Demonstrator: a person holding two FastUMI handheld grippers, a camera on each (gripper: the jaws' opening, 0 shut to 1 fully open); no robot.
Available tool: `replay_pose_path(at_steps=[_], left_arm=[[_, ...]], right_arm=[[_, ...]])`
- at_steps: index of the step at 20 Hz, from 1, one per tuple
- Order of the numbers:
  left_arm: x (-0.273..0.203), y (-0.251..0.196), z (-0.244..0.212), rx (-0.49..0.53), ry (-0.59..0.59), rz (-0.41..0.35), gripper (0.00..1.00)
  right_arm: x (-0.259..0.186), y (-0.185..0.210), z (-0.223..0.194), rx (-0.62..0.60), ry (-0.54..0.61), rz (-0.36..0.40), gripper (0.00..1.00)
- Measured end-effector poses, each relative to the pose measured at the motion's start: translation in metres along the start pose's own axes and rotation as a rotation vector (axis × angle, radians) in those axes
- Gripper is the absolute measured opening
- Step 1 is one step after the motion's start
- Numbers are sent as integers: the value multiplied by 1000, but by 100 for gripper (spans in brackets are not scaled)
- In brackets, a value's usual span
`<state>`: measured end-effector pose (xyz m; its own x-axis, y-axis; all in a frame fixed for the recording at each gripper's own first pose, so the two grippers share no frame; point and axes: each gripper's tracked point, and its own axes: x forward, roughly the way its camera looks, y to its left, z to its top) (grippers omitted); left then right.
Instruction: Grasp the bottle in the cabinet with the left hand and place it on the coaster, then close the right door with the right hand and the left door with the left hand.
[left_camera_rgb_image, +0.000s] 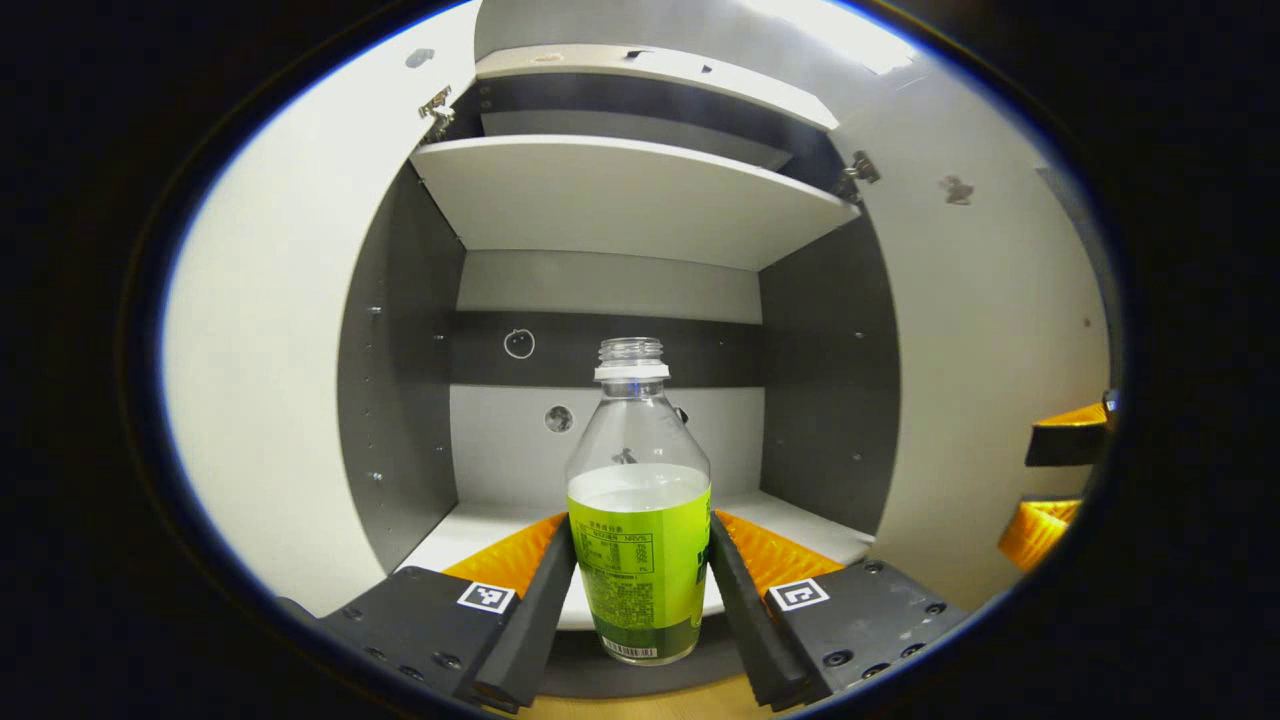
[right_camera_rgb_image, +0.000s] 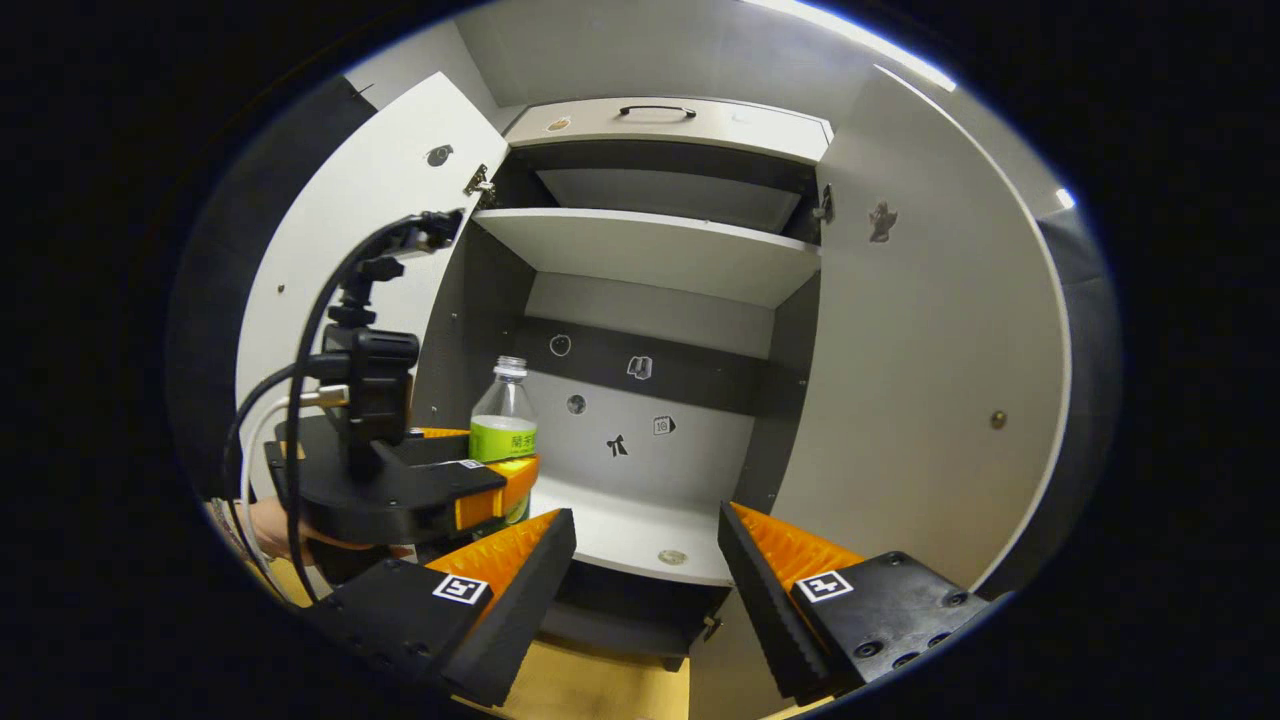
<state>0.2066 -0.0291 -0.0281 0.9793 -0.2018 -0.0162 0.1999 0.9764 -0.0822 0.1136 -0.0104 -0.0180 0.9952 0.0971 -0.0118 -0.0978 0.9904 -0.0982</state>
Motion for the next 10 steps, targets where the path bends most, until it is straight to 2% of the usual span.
replay_pose_path(at_steps=[5,10], left_arm=[[-77,-20,-39,8,2,-5,77],[-134,-64,-94,44,21,-64,78]], right_arm=[[-44,-16,-7,-75,34,-91,95],[-53,-34,-27,-120,59,-153,95]])
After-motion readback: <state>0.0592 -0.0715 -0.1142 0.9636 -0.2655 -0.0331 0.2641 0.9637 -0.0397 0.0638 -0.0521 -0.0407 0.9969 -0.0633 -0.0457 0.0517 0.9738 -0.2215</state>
